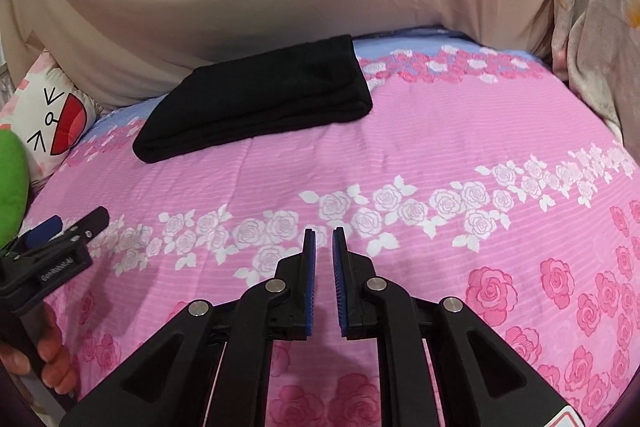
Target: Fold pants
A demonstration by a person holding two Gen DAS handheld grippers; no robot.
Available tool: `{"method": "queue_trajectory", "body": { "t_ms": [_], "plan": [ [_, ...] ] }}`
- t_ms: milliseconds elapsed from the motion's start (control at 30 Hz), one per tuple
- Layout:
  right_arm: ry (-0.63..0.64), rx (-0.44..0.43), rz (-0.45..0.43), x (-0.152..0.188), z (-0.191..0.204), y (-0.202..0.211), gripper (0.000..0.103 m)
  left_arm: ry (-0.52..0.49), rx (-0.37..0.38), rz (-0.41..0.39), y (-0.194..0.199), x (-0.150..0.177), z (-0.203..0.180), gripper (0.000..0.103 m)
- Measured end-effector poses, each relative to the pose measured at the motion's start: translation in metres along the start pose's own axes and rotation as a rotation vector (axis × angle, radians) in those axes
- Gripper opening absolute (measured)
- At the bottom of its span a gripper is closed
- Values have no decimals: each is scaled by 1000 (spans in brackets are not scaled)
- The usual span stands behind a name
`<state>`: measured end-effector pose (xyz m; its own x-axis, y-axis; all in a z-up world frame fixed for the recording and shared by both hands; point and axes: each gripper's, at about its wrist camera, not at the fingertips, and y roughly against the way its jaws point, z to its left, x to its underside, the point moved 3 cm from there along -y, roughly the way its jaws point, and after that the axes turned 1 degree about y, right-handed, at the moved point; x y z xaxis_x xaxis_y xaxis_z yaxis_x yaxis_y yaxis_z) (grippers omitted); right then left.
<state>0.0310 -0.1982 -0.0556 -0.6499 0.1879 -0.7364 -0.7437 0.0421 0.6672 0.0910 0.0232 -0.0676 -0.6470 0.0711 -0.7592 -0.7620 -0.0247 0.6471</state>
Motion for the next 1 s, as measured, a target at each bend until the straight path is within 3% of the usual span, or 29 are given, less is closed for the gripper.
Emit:
{"method": "queue_trajectory", "body": {
  "t_ms": [100, 633, 1000],
  "plan": [
    [23, 29, -16, 0, 9, 2, 25, 2, 13, 18, -3, 3, -1, 93],
    [40, 38, -55, 3, 18, 13, 25, -13, 28, -47, 19, 7, -2, 94],
    [105, 109, -69, 4, 31, 15, 31, -26, 65, -39, 16, 8, -7, 97]
  ]
}}
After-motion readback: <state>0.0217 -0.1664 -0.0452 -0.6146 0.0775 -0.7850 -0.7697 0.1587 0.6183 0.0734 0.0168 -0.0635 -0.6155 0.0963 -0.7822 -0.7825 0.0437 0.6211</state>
